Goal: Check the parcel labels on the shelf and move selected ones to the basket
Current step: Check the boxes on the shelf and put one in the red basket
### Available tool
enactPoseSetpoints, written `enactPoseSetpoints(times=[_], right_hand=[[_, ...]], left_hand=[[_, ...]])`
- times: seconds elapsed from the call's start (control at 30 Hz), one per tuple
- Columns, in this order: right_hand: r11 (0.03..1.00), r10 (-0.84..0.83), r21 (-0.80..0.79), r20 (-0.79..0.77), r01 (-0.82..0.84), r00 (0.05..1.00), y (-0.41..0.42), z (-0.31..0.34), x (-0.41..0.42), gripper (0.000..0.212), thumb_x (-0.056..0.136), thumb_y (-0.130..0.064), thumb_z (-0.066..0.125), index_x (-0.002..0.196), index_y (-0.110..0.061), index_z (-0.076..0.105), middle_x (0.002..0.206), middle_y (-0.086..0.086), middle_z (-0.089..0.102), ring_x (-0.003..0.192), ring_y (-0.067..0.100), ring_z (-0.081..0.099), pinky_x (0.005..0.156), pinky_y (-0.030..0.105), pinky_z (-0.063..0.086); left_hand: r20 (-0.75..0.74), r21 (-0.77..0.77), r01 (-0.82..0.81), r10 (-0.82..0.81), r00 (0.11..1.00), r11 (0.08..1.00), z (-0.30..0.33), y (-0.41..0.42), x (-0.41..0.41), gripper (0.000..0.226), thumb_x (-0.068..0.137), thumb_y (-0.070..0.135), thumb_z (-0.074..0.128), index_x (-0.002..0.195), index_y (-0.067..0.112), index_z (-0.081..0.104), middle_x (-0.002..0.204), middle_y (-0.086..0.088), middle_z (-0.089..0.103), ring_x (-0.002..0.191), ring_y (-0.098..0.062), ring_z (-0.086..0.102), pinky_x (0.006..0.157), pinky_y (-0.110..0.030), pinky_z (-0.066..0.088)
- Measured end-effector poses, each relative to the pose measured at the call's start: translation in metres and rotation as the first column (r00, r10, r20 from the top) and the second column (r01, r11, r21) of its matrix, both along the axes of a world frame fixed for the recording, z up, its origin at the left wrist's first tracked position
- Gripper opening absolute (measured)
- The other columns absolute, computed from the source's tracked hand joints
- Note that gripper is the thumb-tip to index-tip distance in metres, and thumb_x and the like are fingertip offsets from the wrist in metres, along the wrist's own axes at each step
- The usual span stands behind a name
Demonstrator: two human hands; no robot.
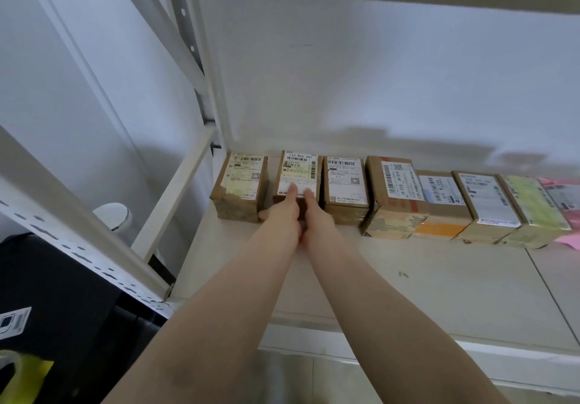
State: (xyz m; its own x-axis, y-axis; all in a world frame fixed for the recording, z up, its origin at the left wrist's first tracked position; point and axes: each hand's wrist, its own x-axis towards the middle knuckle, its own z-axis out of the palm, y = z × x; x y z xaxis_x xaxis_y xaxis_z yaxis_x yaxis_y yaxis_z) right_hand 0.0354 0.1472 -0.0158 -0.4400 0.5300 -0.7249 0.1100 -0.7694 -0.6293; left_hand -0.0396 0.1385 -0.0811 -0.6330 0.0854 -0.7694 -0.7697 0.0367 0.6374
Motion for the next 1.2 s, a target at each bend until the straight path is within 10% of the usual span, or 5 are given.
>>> enactPoseSetpoints(times=[0.2,0.63,0.97,1.2], right_hand=[[0.998,0.058,0.002,-0.022,-0.058,0.998,-0.001,-0.015,0.005,0.053,0.086,-0.037,0.074,0.122,-0.001,0.060,0.110,0.014,0.068,0.090,0.029,0.064,0.092,0.047,0.055],[0.987,0.138,0.107,-0.192,-0.119,0.972,-0.009,-0.030,0.042,0.051,0.084,-0.019,0.077,0.131,-0.016,0.060,0.119,0.009,0.072,0.106,0.027,0.069,0.088,0.037,0.058],[0.938,0.235,0.331,-0.375,-0.107,0.897,-0.017,0.000,0.065,0.065,0.085,-0.015,0.075,0.144,-0.019,0.046,0.124,-0.001,0.071,0.119,0.014,0.062,0.107,0.037,0.044],[0.923,0.259,0.376,-0.458,-0.078,0.850,-0.016,0.018,0.065,0.060,0.084,-0.008,0.072,0.140,-0.013,0.051,0.113,0.002,0.075,0.110,0.012,0.069,0.091,0.025,0.052]], left_hand=[[-0.063,0.167,-0.053,0.064,0.996,0.985,0.047,-0.025,0.038,0.074,0.083,0.043,0.070,0.143,0.021,0.034,0.130,-0.013,0.058,0.114,-0.038,0.059,0.094,-0.054,0.050],[-0.296,0.323,0.009,0.092,0.951,0.946,0.038,-0.068,0.078,0.035,0.090,0.022,0.066,0.121,0.006,0.061,0.110,-0.013,0.071,0.096,-0.026,0.069,0.085,-0.036,0.056],[-0.379,0.511,0.128,0.089,0.921,0.850,0.080,-0.100,0.081,0.034,0.085,0.004,0.070,0.118,0.005,0.064,0.105,-0.008,0.075,0.099,-0.017,0.071,0.094,-0.029,0.052],[-0.446,0.483,0.195,0.049,0.893,0.853,0.094,-0.112,0.072,0.051,0.079,0.008,0.076,0.126,0.001,0.056,0.116,-0.010,0.071,0.108,-0.019,0.068,0.098,-0.032,0.052]])
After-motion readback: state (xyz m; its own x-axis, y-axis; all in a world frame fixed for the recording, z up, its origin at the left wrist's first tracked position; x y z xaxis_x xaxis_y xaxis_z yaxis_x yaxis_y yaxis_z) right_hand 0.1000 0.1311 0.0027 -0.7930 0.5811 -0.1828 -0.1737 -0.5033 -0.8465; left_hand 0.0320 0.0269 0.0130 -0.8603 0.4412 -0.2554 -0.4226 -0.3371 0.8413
